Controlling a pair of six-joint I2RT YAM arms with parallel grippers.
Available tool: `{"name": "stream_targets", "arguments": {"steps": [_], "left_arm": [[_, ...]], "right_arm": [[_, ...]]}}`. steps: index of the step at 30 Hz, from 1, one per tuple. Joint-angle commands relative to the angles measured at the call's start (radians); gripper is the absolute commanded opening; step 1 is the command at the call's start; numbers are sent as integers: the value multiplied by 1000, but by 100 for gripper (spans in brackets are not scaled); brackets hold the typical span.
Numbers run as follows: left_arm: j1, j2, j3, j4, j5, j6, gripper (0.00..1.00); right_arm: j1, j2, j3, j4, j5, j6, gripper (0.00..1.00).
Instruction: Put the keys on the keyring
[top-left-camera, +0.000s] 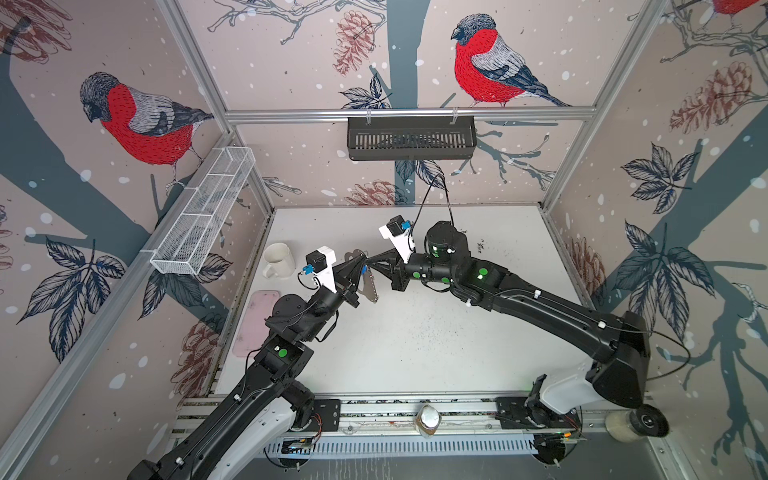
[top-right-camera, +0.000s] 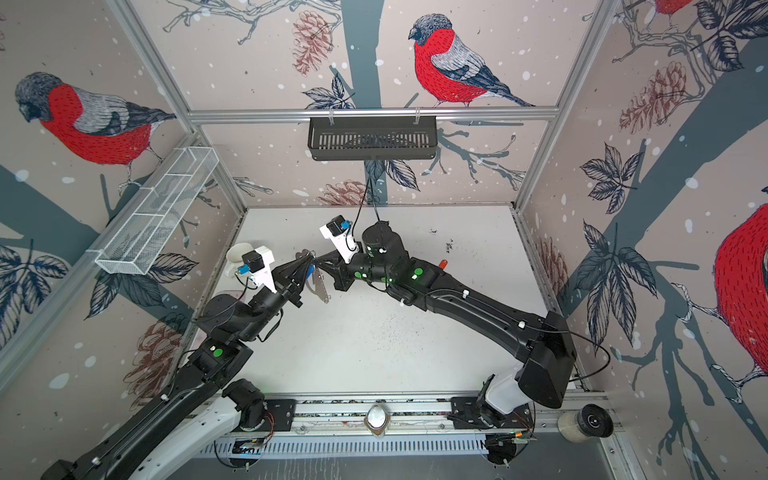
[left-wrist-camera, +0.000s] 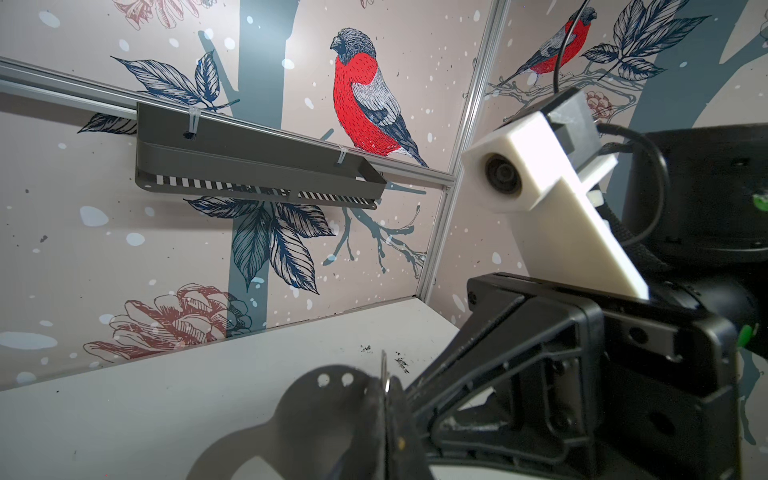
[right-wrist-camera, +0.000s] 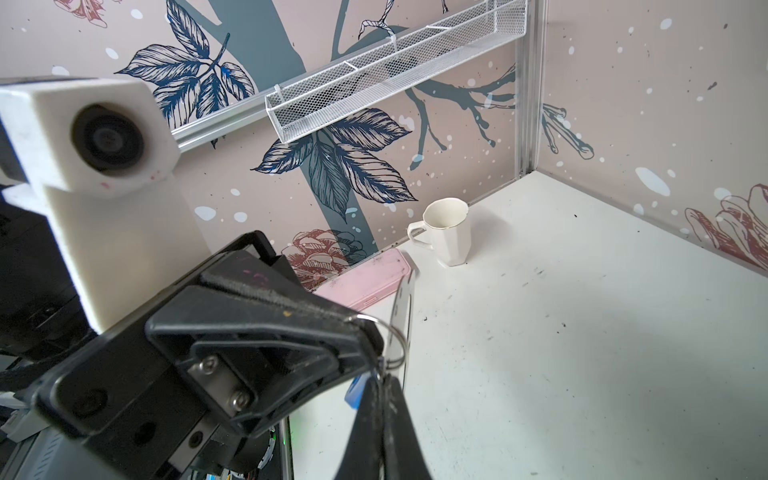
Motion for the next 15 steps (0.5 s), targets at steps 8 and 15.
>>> {"name": "stream_targets", "arguments": {"steps": [8, 15], "left_arm": [[2, -16, -19, 166, 4, -2, 0], [1, -35, -40, 193, -19, -3, 0]], "right_arm": [[6, -5, 7, -19, 54, -22, 0], [32, 9, 27, -50, 81, -46, 0]]}}
